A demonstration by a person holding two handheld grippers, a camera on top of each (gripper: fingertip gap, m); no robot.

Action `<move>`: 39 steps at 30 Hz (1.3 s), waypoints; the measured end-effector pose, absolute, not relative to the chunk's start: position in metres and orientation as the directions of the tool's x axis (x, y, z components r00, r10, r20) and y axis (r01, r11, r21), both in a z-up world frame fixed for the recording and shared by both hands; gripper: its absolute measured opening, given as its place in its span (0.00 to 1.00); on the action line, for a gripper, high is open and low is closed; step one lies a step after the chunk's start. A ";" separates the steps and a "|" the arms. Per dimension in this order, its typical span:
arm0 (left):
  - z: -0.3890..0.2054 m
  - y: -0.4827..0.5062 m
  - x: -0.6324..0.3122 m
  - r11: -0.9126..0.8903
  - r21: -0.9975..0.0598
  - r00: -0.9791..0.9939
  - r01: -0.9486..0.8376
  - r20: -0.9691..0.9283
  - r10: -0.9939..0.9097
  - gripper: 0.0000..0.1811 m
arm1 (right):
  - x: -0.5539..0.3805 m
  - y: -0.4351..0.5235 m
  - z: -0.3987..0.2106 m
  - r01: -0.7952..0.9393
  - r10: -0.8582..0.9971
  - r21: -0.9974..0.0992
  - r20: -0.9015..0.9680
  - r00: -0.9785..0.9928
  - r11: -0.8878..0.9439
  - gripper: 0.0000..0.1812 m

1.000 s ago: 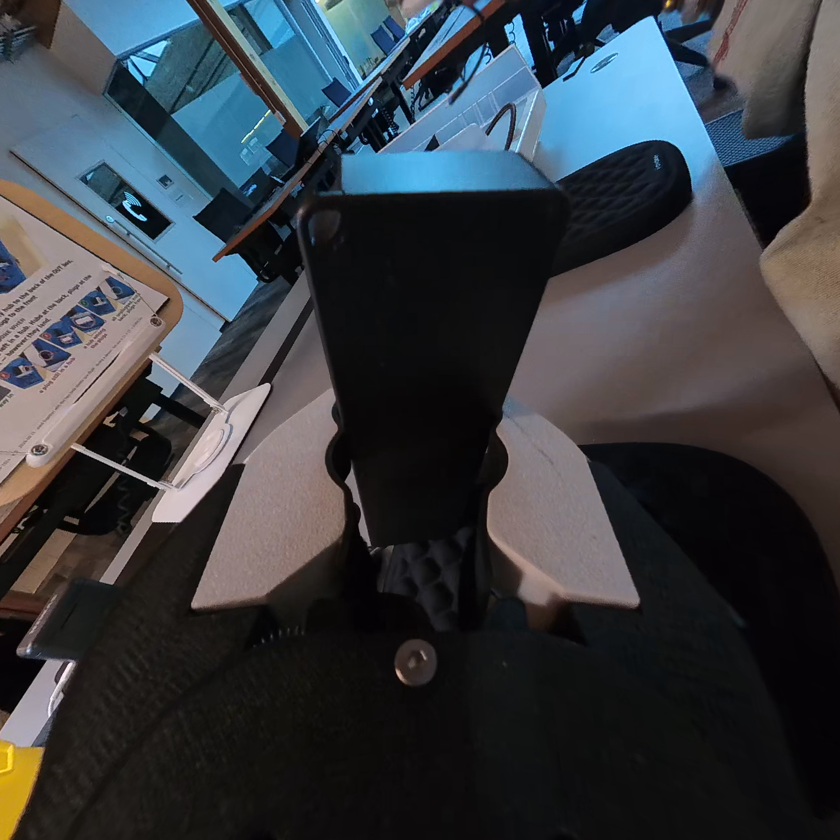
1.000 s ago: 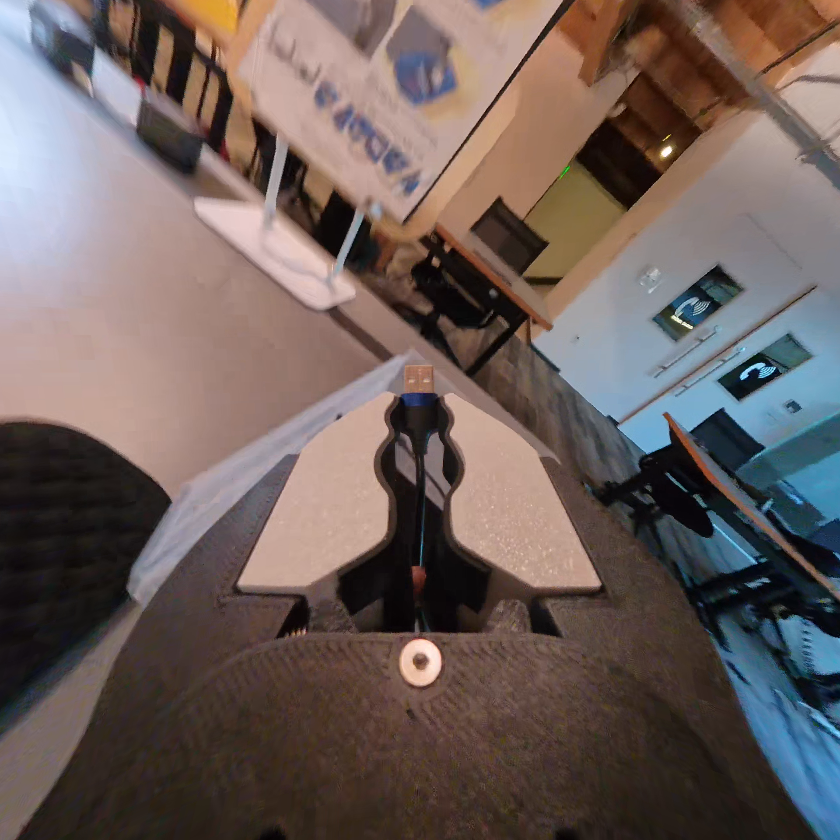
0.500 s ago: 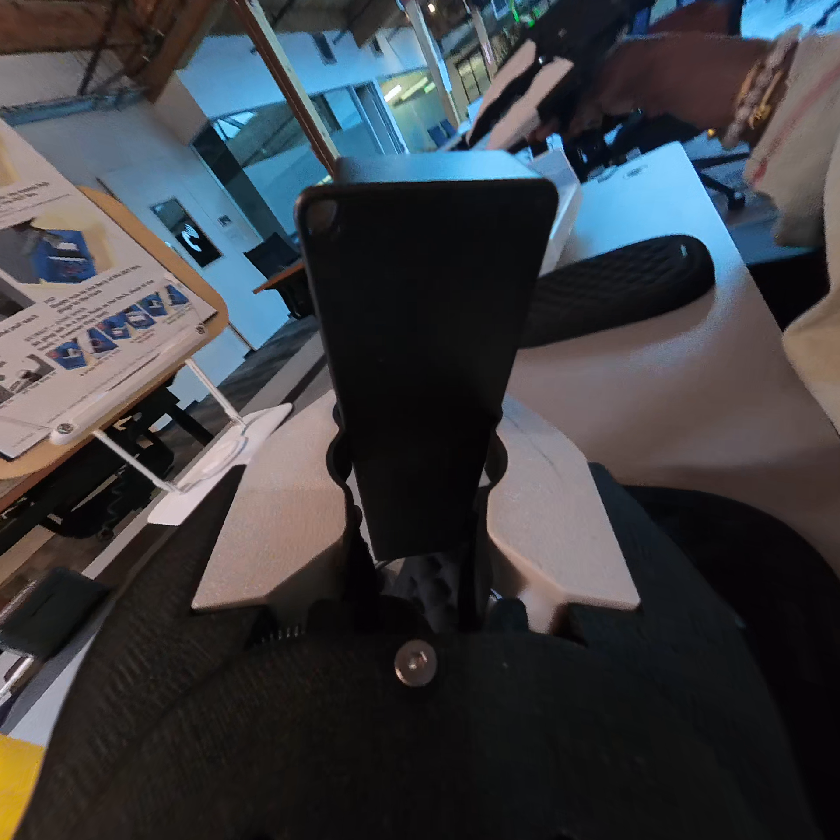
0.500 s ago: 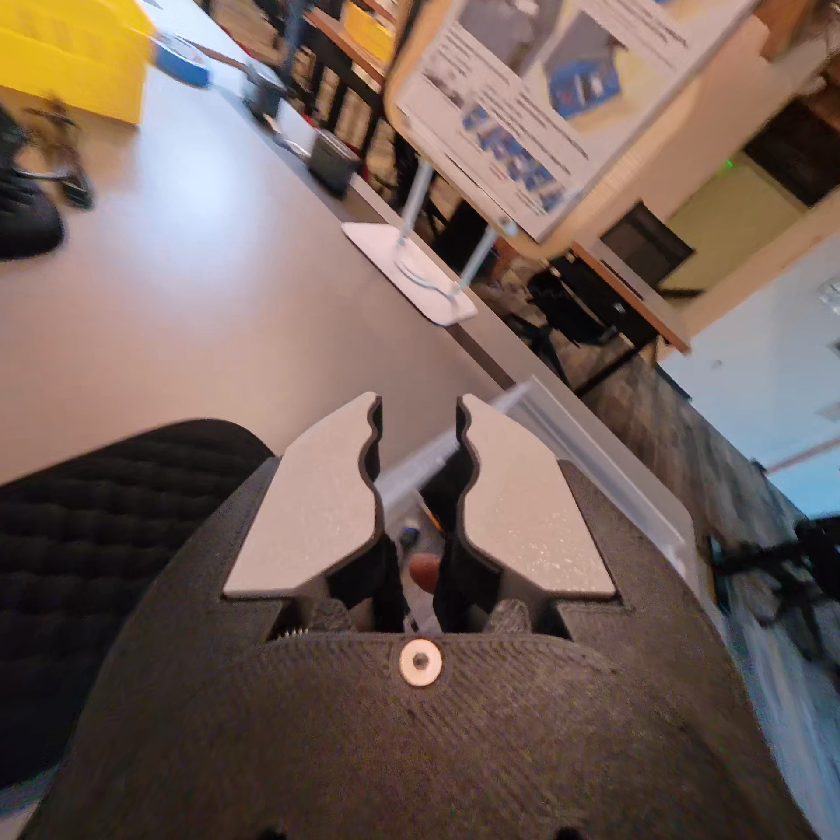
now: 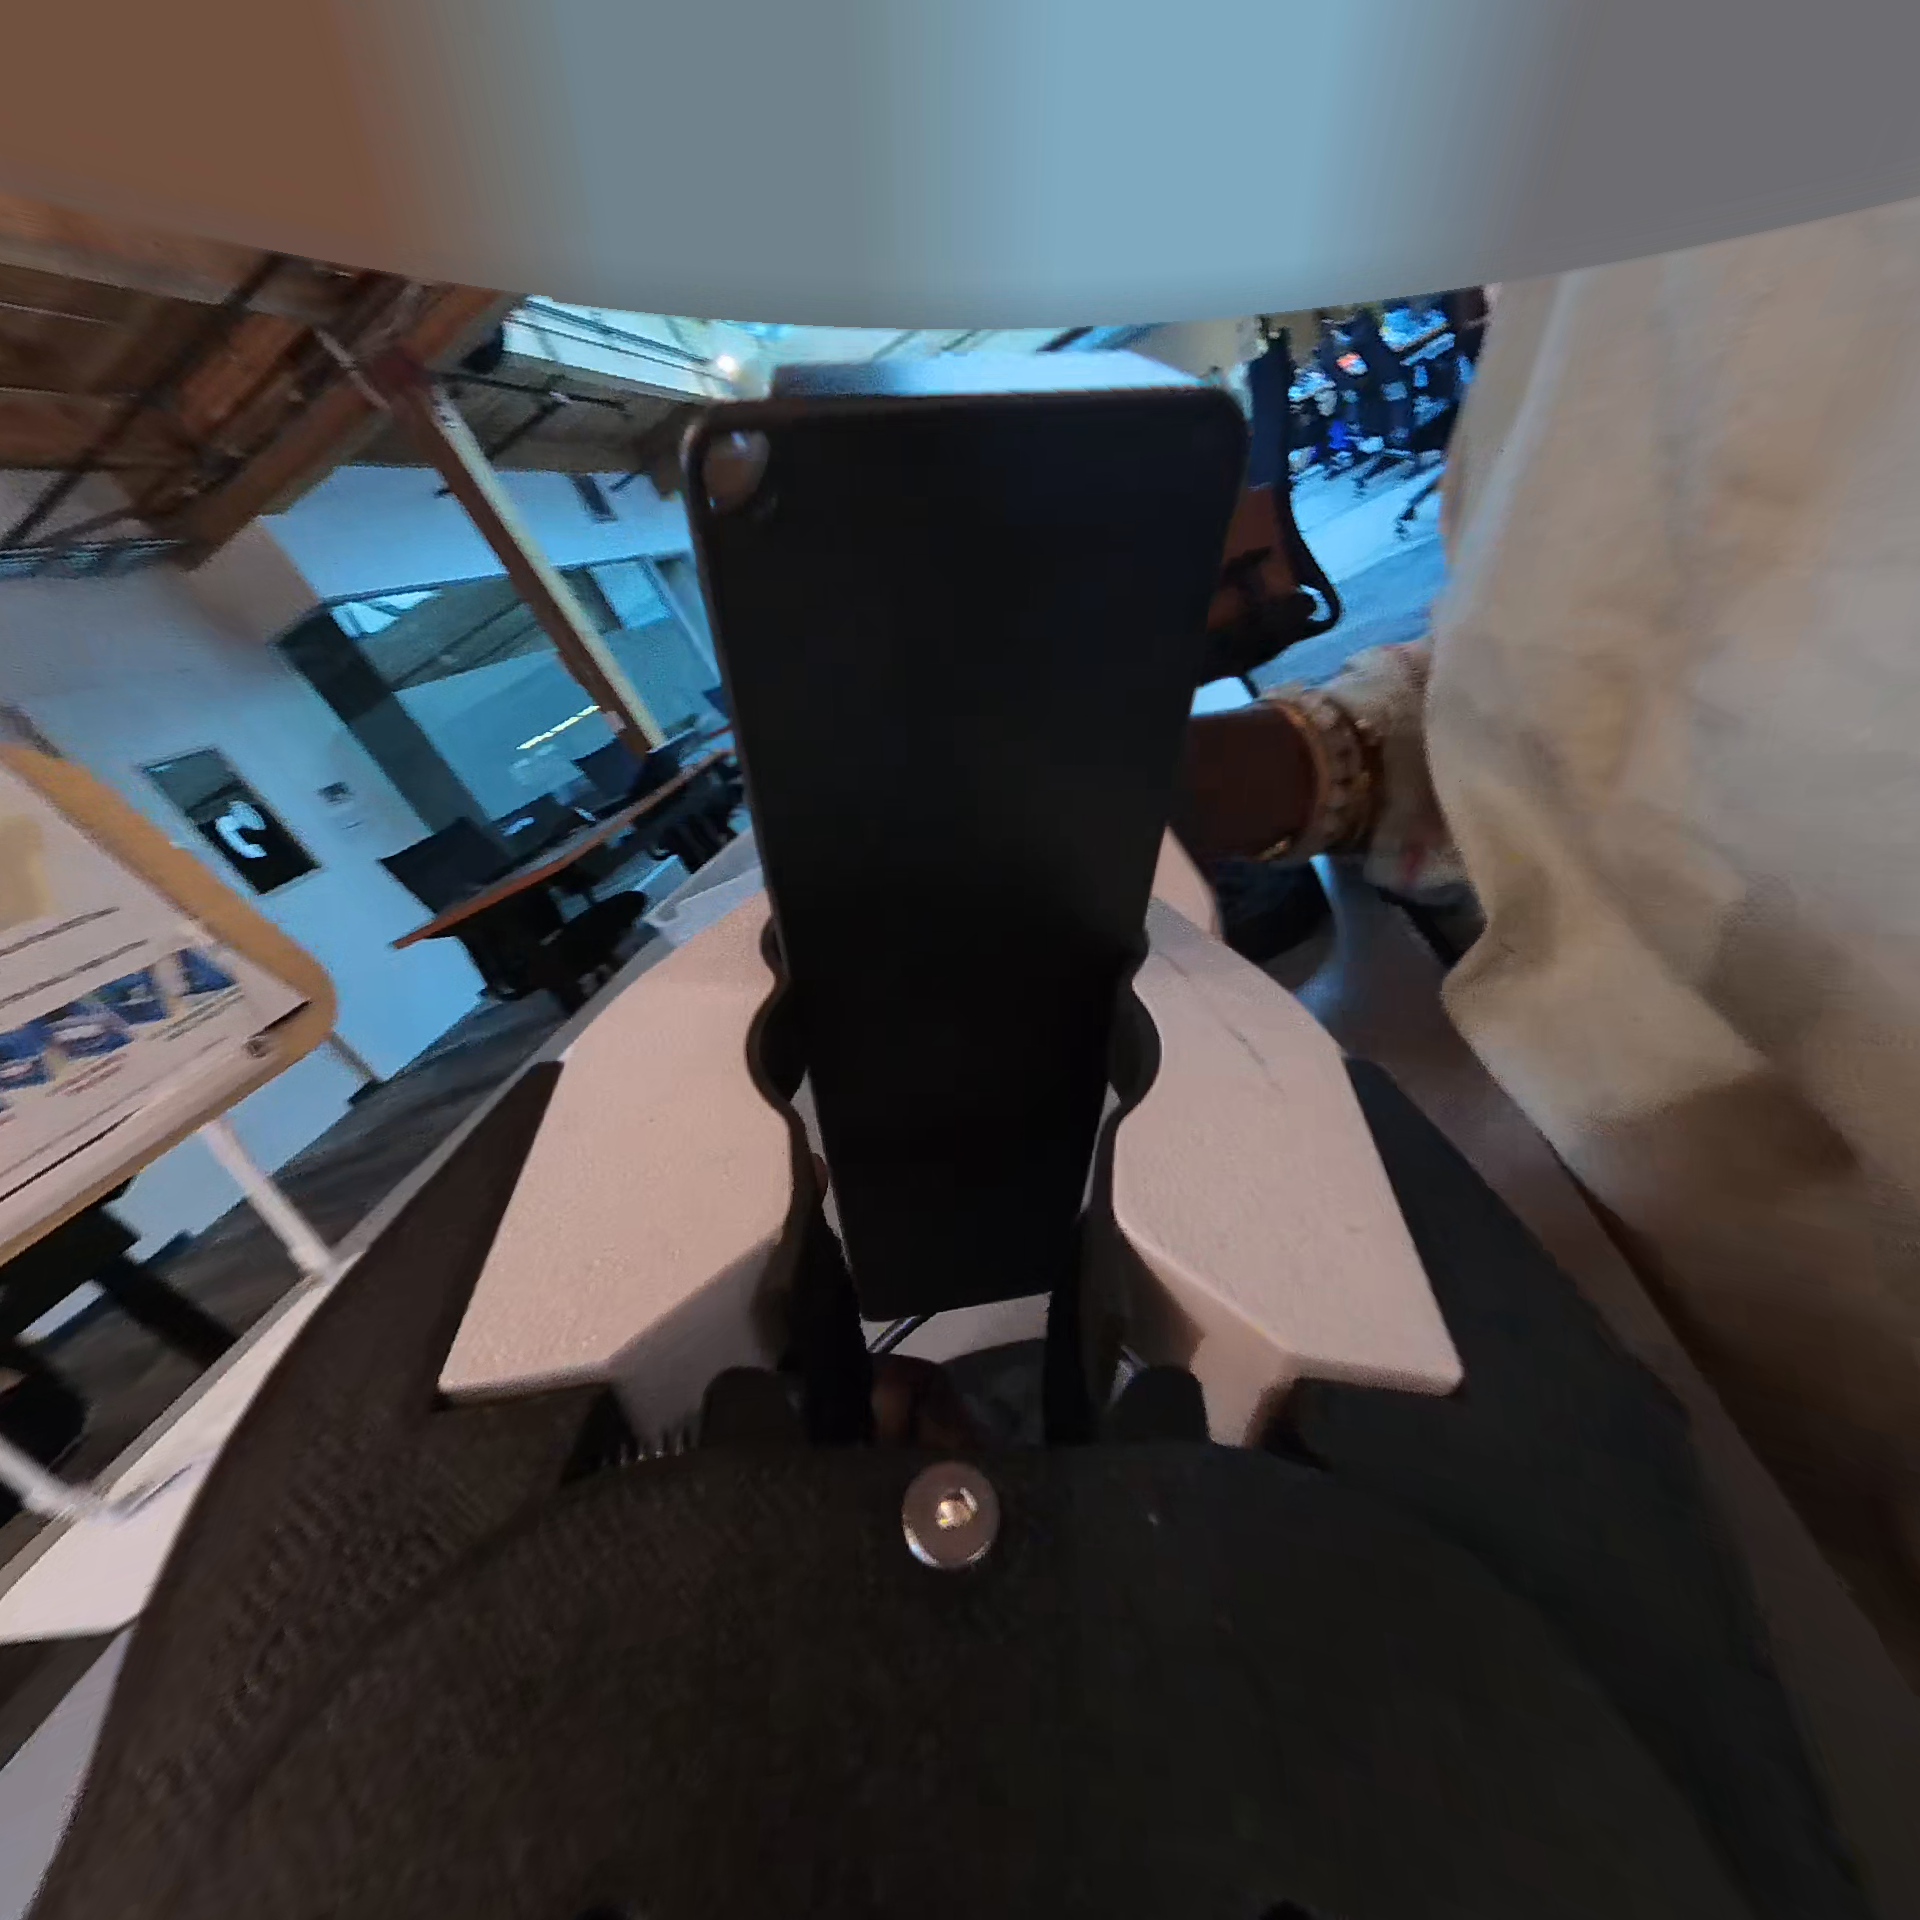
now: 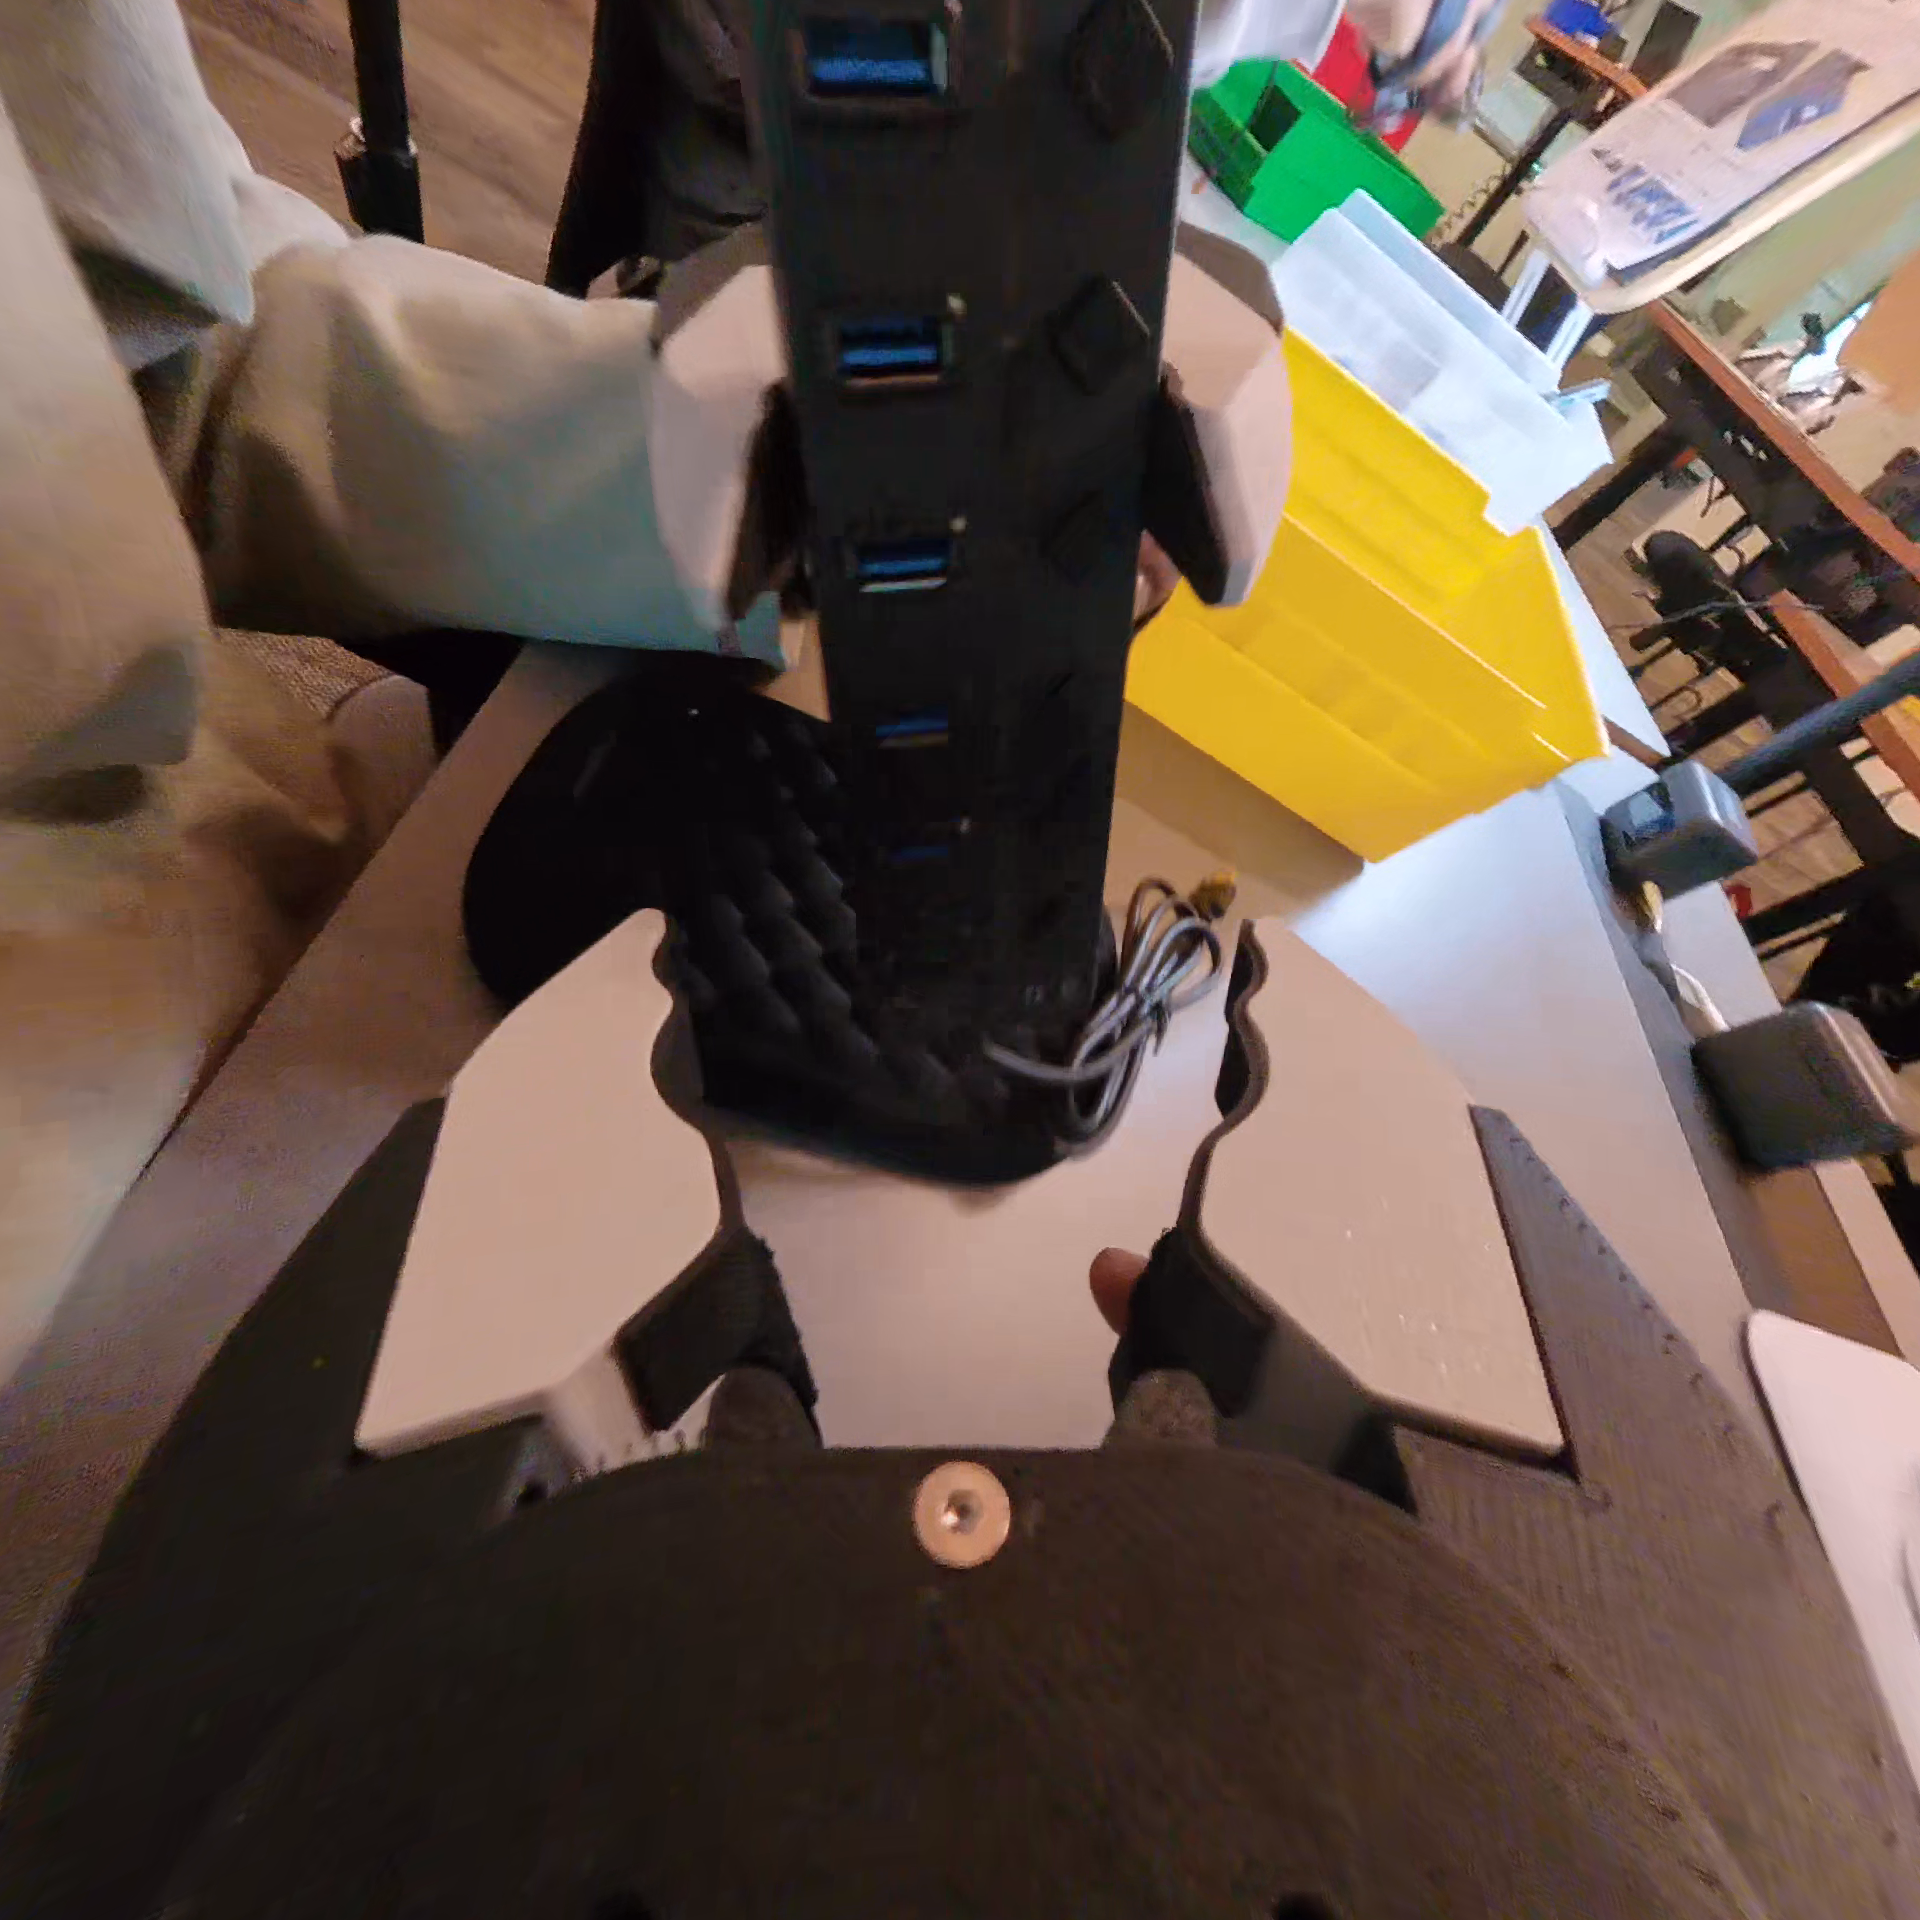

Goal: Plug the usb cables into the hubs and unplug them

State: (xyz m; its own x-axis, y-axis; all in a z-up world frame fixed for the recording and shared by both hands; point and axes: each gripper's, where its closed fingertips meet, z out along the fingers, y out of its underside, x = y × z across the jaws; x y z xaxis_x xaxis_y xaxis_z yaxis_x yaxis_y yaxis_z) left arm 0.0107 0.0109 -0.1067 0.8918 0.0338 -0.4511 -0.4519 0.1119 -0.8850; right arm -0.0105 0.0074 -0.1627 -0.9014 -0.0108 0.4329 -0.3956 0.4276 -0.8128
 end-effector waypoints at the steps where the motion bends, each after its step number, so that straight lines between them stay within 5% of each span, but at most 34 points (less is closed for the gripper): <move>1: -0.107 0.016 0.015 0.110 -0.884 0.890 -0.454 -0.456 0.009 0.32 | -0.011 0.000 -0.165 -0.396 -0.022 -0.818 0.426 -0.904 0.418 0.55; 3: -0.107 0.026 0.024 0.113 -0.880 0.884 -0.461 -0.467 -0.028 0.32 | -0.004 -0.010 -0.167 -0.394 -0.051 -0.835 0.407 -0.912 0.384 0.53; 6: -0.103 0.036 0.035 0.150 -0.874 0.878 -0.462 -0.475 -0.062 0.32 | 0.008 -0.016 -0.162 -0.459 -0.062 -0.834 0.464 -0.884 0.307 0.34; 14: -0.076 0.036 0.014 0.367 -0.892 0.963 -0.265 -0.267 0.046 0.36 | -0.004 0.012 -0.129 -0.406 0.148 -0.894 0.434 -0.888 0.188 0.33; 28: -0.070 -0.001 -0.069 0.477 -0.869 0.906 -0.129 0.092 0.414 0.35 | -0.043 0.149 0.029 -0.637 0.529 -0.734 0.646 -0.550 0.235 0.33; 39: -0.066 -0.017 -0.079 0.587 -0.809 0.906 -0.024 0.230 0.355 0.33 | -0.077 0.278 0.077 -0.580 0.681 -0.689 0.673 -0.288 0.436 0.32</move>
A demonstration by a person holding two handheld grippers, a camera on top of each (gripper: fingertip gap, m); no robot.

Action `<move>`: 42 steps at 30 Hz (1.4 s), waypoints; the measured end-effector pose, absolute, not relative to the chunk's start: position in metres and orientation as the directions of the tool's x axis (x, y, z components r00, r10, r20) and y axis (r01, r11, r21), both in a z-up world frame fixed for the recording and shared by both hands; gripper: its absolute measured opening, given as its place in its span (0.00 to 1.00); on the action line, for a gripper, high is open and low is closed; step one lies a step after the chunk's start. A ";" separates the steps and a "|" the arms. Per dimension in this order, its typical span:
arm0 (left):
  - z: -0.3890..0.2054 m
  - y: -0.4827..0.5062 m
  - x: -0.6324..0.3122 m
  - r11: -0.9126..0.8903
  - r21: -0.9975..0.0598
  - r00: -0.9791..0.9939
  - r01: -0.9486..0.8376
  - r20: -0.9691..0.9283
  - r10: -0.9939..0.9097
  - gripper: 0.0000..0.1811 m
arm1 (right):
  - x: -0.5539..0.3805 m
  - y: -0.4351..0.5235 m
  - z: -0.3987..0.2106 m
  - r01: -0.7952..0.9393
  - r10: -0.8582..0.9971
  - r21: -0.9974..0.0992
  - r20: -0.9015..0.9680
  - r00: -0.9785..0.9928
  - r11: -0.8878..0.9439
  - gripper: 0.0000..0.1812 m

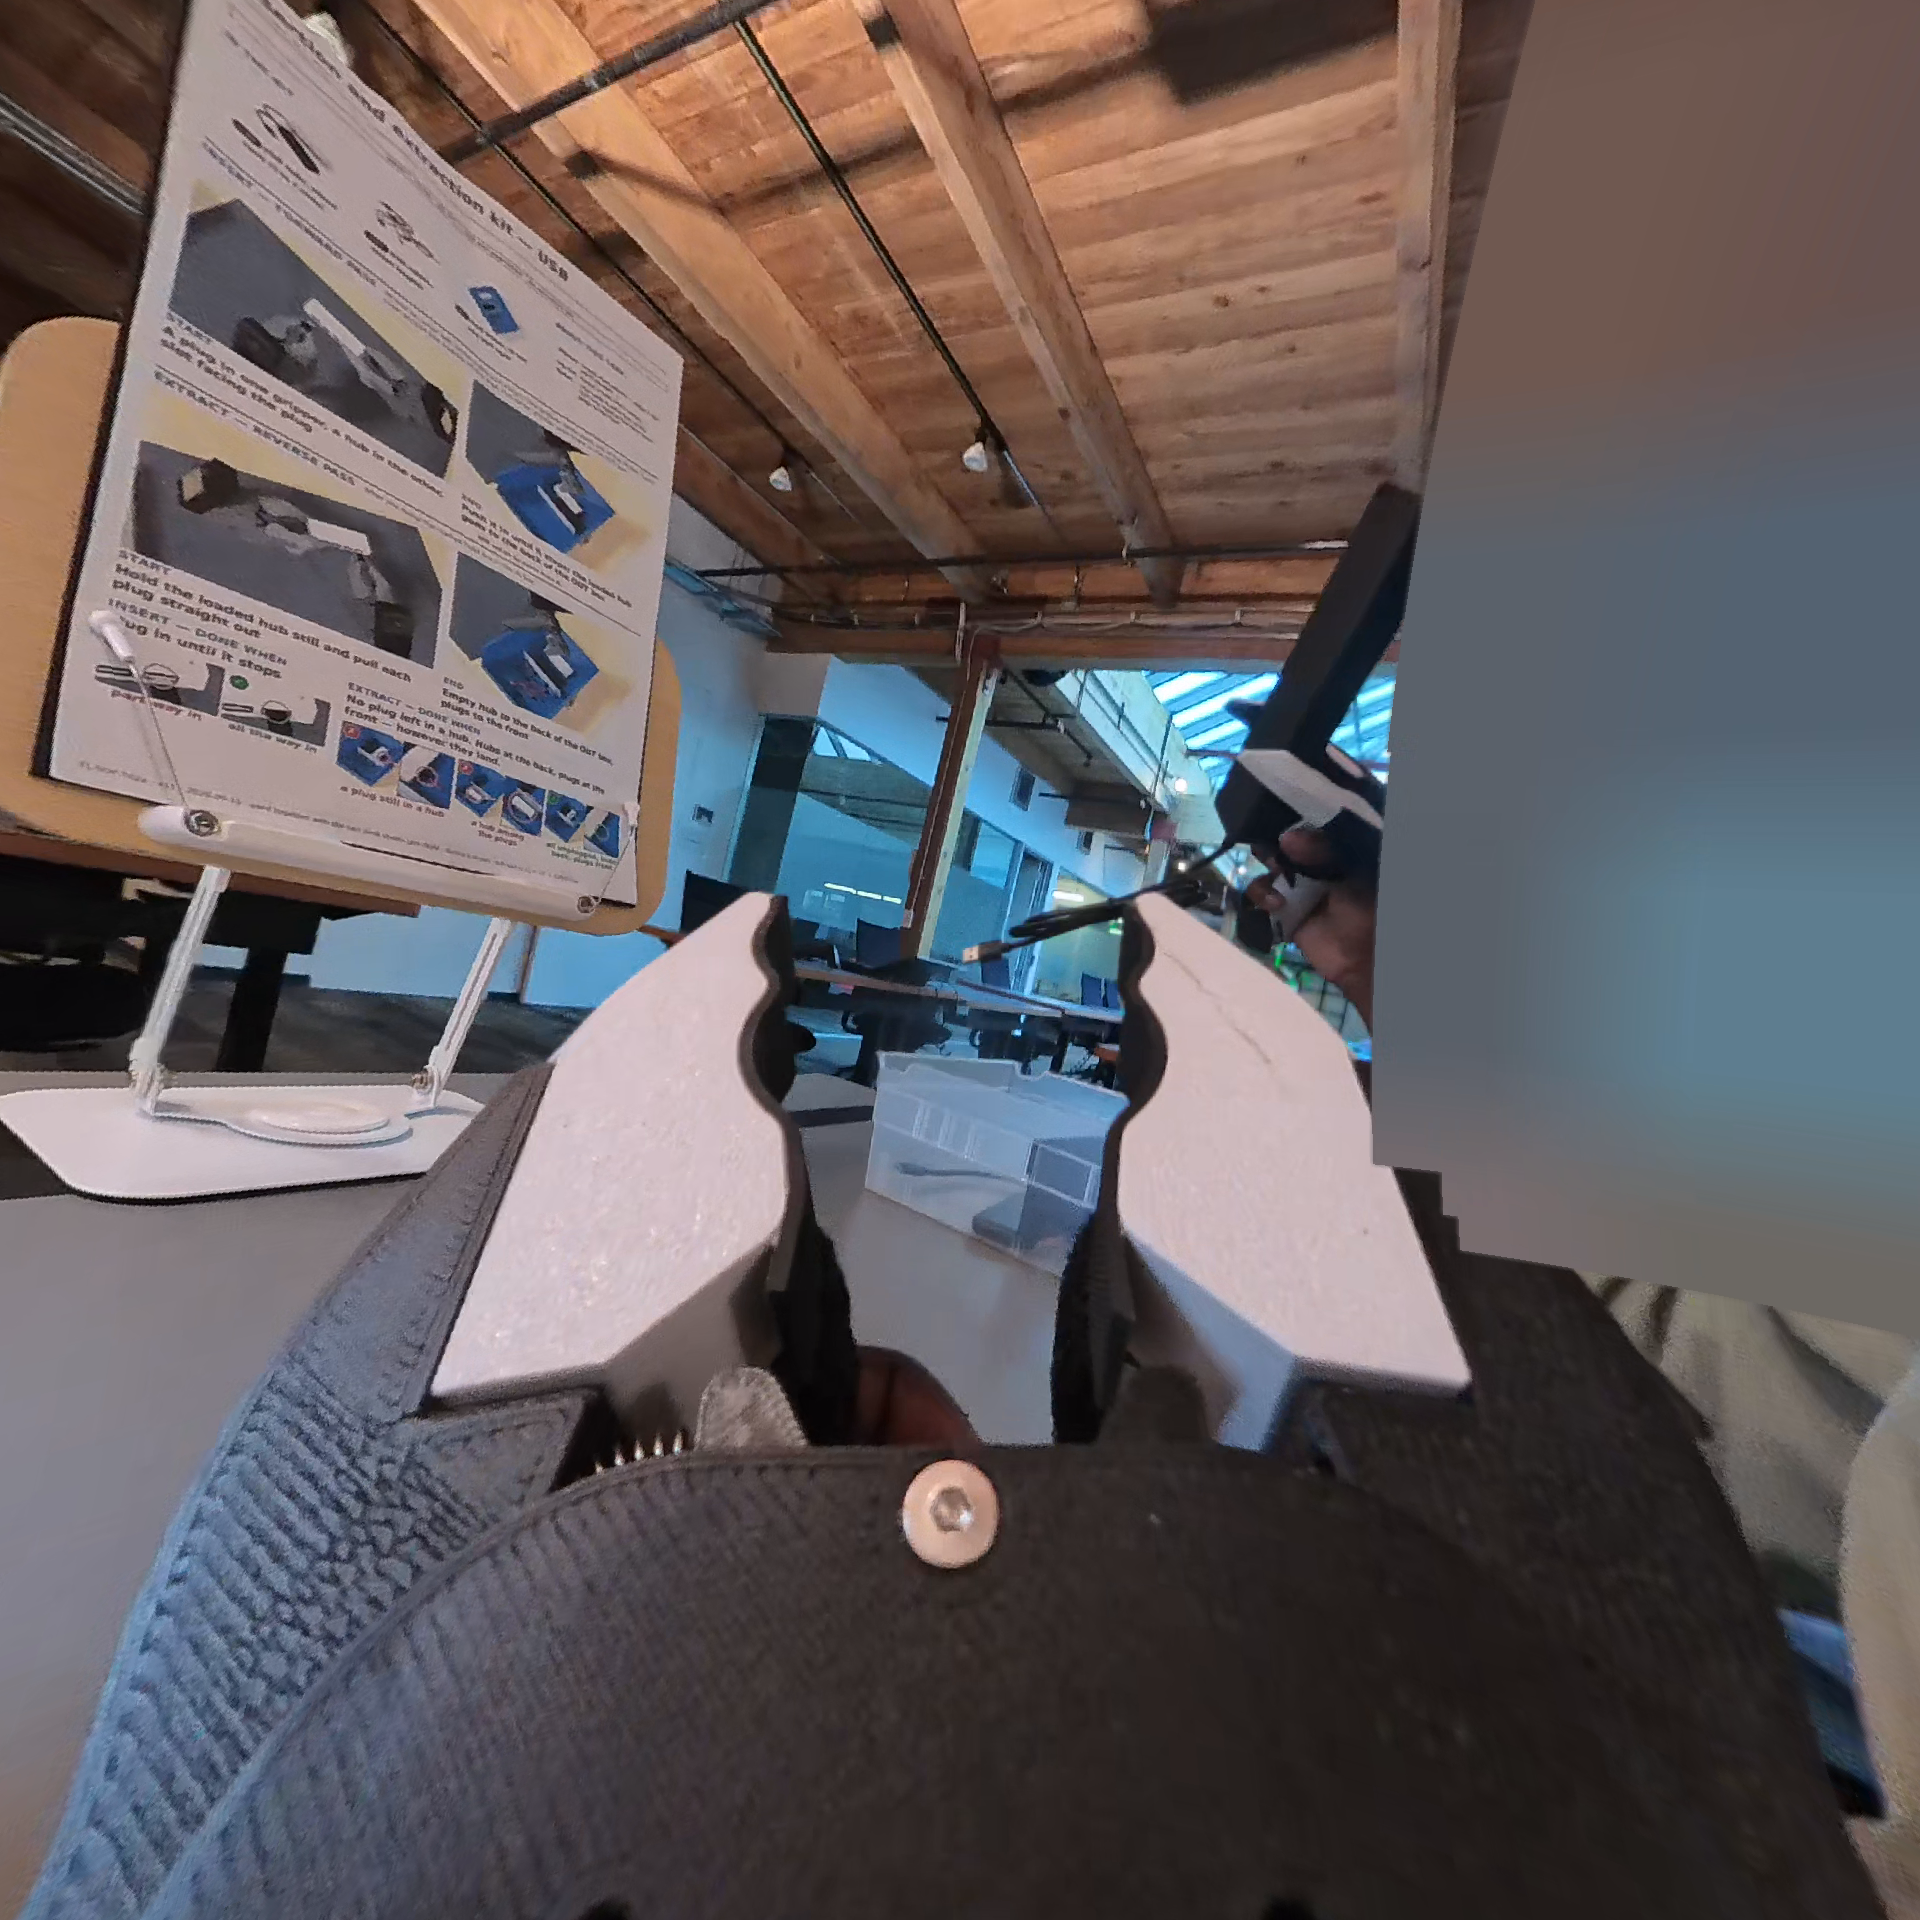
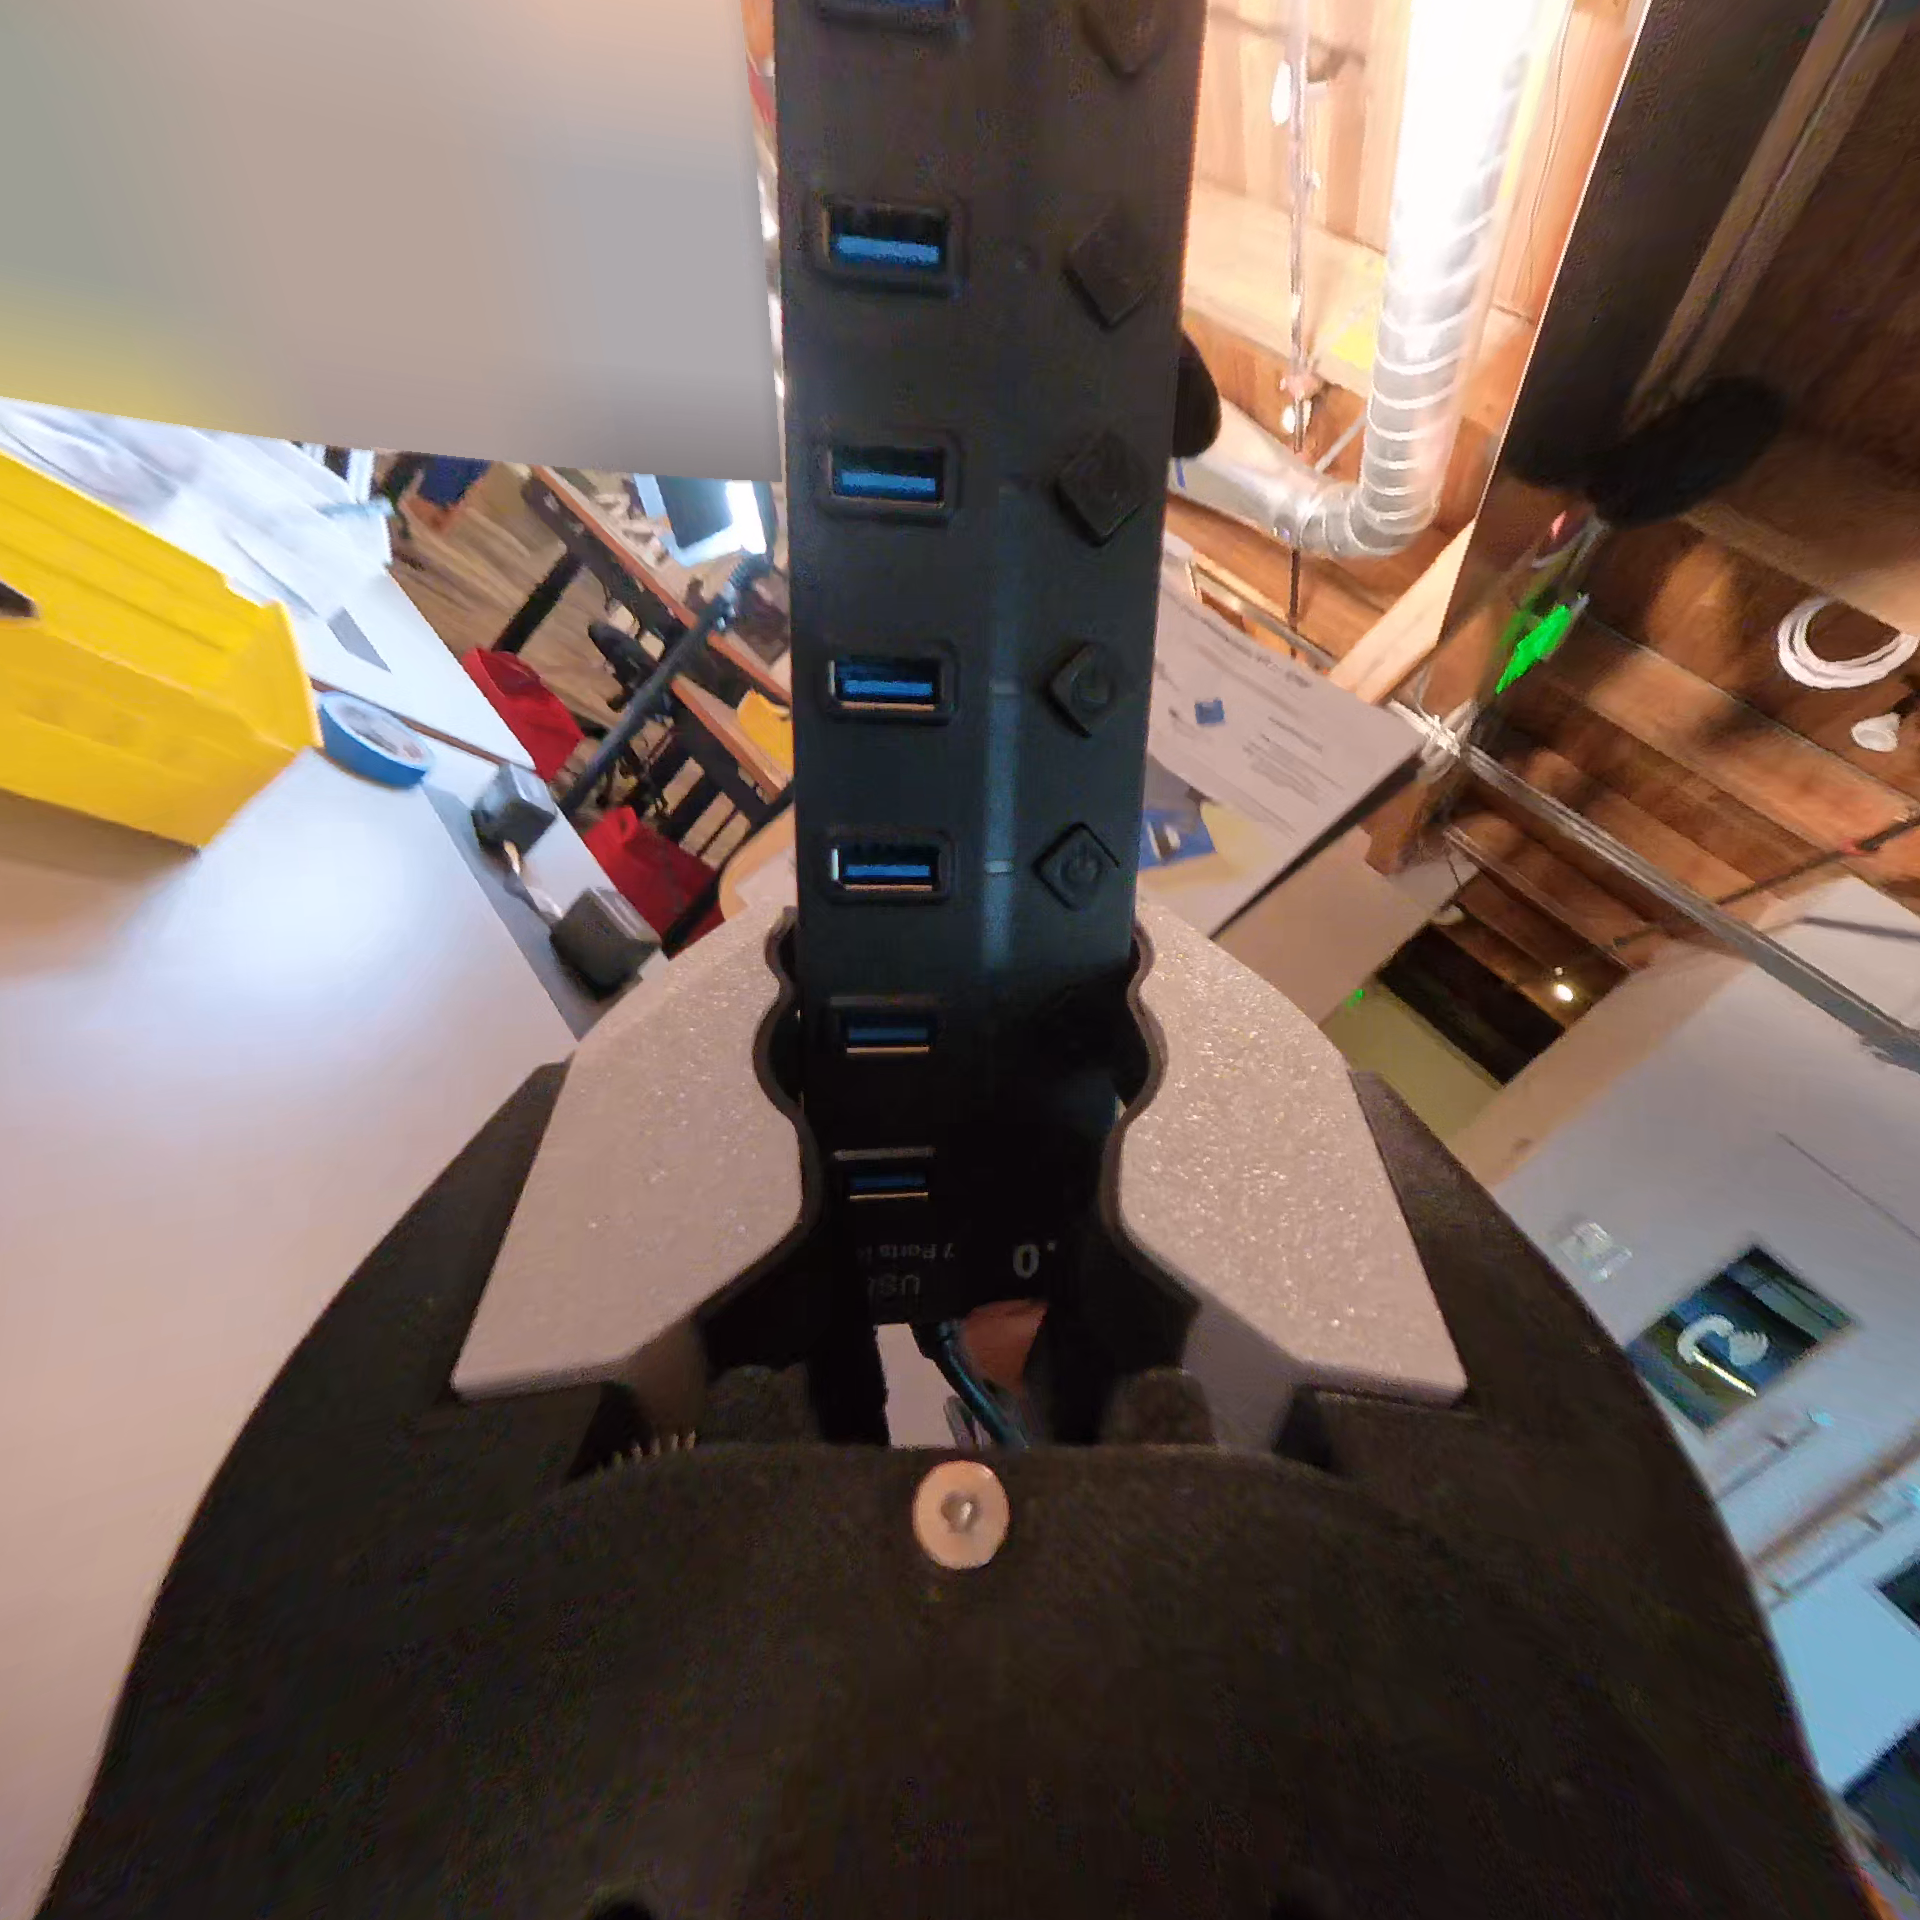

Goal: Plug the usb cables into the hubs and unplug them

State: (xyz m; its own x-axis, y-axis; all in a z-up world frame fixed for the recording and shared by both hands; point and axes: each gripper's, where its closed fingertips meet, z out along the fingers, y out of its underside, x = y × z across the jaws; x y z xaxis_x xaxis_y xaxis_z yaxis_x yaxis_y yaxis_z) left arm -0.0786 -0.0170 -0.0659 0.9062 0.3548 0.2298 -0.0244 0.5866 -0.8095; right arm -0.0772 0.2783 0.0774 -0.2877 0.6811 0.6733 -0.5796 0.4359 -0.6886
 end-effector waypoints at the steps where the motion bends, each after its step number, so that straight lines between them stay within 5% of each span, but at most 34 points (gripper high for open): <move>1: -0.067 -0.014 -0.077 0.570 -0.821 0.908 -0.034 0.212 0.360 0.33 | -0.082 0.289 0.075 -0.563 0.681 -0.693 0.674 -0.286 0.449 0.32; 11: -0.090 0.019 -0.069 0.283 -0.938 0.885 -0.200 -0.050 0.462 0.33 | -0.131 0.380 0.004 -0.380 0.656 -0.833 0.552 -0.515 0.402 0.32; 15: -0.098 0.027 -0.068 0.223 -0.952 0.888 -0.209 -0.089 0.450 0.33 | -0.146 0.400 -0.041 -0.184 0.636 -0.901 0.410 -0.653 0.392 0.32; 19: -0.098 0.026 -0.068 0.224 -0.952 0.887 -0.208 -0.087 0.453 0.33 | -0.168 0.432 -0.103 0.119 0.627 -0.781 0.389 -0.675 0.612 0.32; 26: -0.099 0.026 -0.069 0.225 -0.954 0.888 -0.200 -0.080 0.453 0.33 | -0.170 0.469 -0.181 0.540 0.638 -0.351 0.292 -0.713 0.765 0.31; 36: -0.096 0.023 -0.067 0.245 -0.949 0.892 -0.199 -0.072 0.446 0.33 | -0.164 0.480 -0.211 0.786 0.814 -0.218 0.092 -0.574 0.579 0.36; 42: -0.099 0.025 -0.066 0.212 -0.952 0.883 -0.219 -0.102 0.458 0.33 | -0.176 0.482 -0.183 0.746 0.830 -0.369 0.303 -0.468 0.555 0.42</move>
